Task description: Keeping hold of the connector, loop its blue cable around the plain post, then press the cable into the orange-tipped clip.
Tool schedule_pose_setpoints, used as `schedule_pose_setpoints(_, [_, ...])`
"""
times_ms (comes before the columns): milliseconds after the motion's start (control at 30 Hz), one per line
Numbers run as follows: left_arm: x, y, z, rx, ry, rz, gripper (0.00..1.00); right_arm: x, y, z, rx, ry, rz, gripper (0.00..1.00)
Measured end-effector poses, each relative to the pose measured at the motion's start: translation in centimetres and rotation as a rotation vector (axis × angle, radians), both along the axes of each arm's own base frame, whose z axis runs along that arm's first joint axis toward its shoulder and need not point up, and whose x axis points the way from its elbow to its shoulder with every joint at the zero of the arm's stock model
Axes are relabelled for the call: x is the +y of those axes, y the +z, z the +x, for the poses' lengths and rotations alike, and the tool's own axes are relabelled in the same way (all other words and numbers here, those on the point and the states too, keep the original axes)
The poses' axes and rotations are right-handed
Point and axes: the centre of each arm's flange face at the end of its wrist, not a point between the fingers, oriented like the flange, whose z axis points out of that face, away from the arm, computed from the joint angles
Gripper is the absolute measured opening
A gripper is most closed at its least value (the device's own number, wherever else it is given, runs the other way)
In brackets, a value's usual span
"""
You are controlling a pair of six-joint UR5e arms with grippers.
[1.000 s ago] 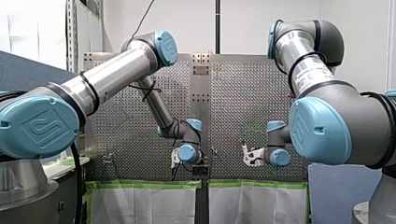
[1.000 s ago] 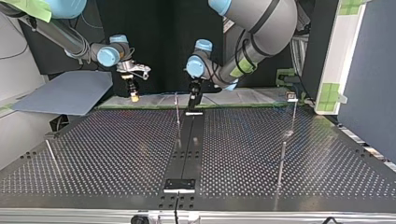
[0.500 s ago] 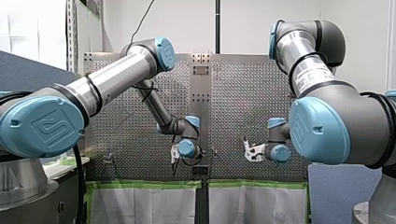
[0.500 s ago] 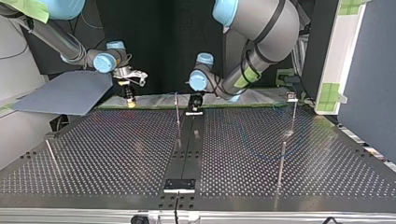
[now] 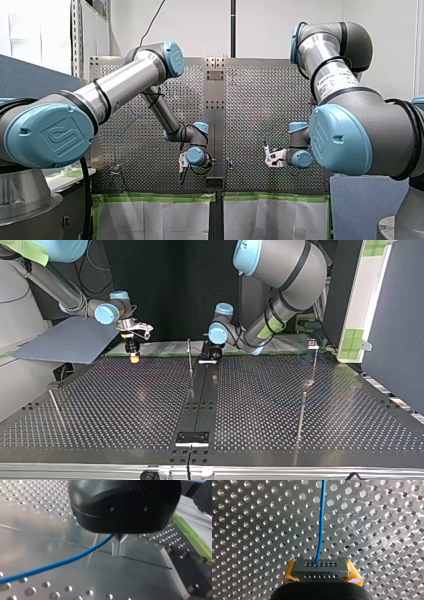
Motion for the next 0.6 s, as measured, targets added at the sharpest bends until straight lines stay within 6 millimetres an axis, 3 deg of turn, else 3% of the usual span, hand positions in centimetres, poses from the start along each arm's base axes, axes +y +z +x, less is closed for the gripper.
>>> schedule_pose_setpoints(600, [0.68,0.42,1.01,-0.002,0.004,-0.005,0.00,-1.06,0.59,0.00,-0.052,0.055,0.014,0.00])
